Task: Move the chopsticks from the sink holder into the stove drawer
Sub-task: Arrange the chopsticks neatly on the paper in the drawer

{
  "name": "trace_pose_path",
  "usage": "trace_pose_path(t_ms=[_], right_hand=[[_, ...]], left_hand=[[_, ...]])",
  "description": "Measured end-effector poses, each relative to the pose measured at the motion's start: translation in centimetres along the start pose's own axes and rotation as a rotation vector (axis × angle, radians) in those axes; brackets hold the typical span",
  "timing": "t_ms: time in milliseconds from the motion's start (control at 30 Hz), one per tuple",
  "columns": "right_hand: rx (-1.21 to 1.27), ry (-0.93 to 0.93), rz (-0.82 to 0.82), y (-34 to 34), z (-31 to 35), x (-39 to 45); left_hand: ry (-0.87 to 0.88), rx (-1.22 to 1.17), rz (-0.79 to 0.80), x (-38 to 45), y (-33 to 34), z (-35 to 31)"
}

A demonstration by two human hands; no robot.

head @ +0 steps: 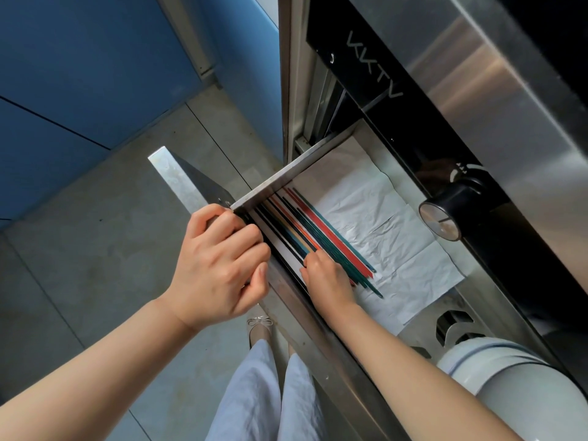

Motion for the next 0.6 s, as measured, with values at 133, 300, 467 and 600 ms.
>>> trace_pose_path(t_ms=[133, 300, 467, 600], right_hand=[[0.043, -0.022, -0.007, 0.0, -0.1, 0.3], [0.08, 0.042, -0.059, -0.7, -1.2, 0.0], [0.1, 0.06, -0.041, -0.6, -1.2, 0.1], [0.116, 0.082, -0.079, -1.0, -0.8, 0.4]], left_hand=[[-0.003, -0.005, -0.001, 0.1, 0.0, 0.0], [-0.002, -0.002, 0.004, 0.0, -0.1, 0.0], [-0.003, -0.001, 0.008, 0.0, 0.0, 0.0], [-0.002, -0.002, 0.002, 0.1, 0.0, 0.0]])
Point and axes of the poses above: each hand's wrist, its own x-axis towards the middle knuckle, its own y-axis out of the palm, z = x × y, the point moved 8 cm from there along x, towards the middle knuckle, and after that the axes turned 7 degrees about -y, right-handed, at the moved point
